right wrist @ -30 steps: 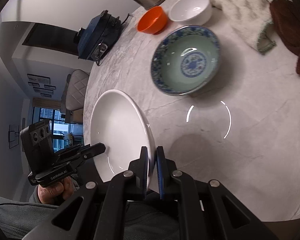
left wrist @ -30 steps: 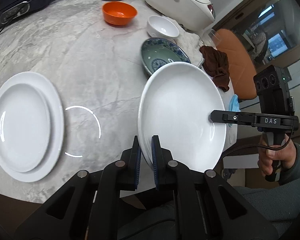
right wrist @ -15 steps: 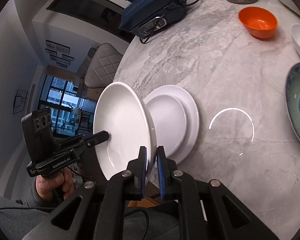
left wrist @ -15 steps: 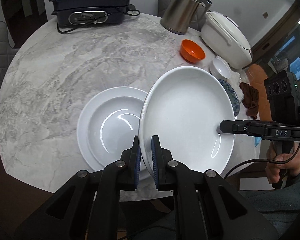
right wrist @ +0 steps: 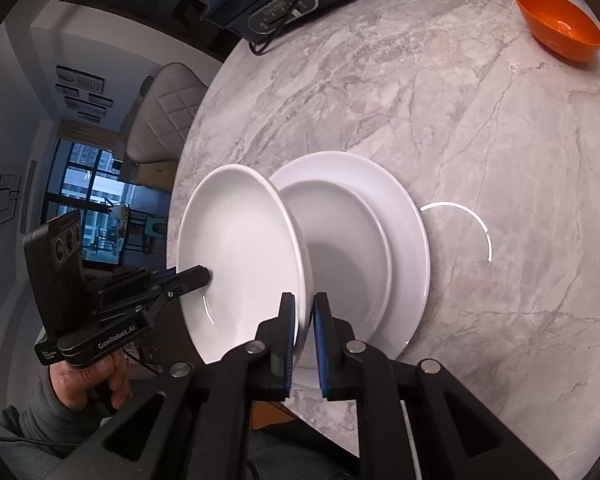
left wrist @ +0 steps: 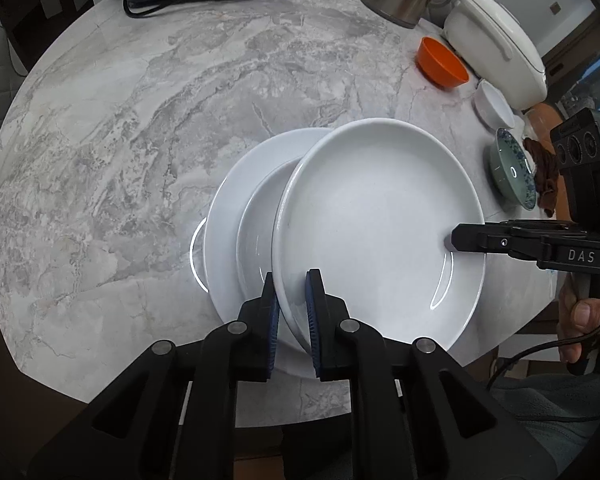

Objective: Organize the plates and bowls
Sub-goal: 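Carry the white deep plate over the plate stack and lower it on, then open both grippers to release the deep plate on the stack, then move both grippers to the blue-patterned green bowl and grasp its rim, then carry the patterned bowl beside the plate stack, set it down, open both grippers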

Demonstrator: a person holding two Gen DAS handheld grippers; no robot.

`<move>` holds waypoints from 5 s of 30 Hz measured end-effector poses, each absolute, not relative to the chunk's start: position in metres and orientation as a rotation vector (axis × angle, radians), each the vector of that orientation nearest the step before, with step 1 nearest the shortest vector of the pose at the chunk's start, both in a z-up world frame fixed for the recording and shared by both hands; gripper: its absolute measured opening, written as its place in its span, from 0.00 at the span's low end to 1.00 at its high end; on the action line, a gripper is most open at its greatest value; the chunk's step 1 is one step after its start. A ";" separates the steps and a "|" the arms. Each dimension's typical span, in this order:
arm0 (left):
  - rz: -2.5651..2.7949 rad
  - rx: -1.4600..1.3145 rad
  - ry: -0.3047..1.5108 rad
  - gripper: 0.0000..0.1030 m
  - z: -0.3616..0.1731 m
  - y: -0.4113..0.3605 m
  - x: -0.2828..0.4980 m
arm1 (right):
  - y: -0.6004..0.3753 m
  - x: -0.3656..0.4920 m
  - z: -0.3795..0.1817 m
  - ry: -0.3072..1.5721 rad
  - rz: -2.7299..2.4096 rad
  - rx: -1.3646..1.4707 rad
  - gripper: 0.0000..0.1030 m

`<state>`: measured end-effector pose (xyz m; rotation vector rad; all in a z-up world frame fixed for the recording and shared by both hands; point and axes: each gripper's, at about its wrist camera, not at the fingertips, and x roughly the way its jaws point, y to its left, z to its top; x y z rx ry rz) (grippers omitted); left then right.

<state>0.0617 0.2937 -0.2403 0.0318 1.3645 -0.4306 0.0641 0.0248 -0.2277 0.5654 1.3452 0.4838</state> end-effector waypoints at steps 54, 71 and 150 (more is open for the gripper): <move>-0.503 0.092 1.407 0.67 -0.300 0.258 0.068 | 0.055 0.078 -0.270 1.408 0.344 0.280 0.10; -0.503 0.005 1.296 0.80 -0.244 0.288 0.072 | 0.063 0.075 -0.256 1.341 0.306 0.252 0.45; -0.606 -0.087 1.476 0.09 -0.270 -0.069 0.099 | -0.320 0.042 -0.255 1.311 0.327 0.911 0.13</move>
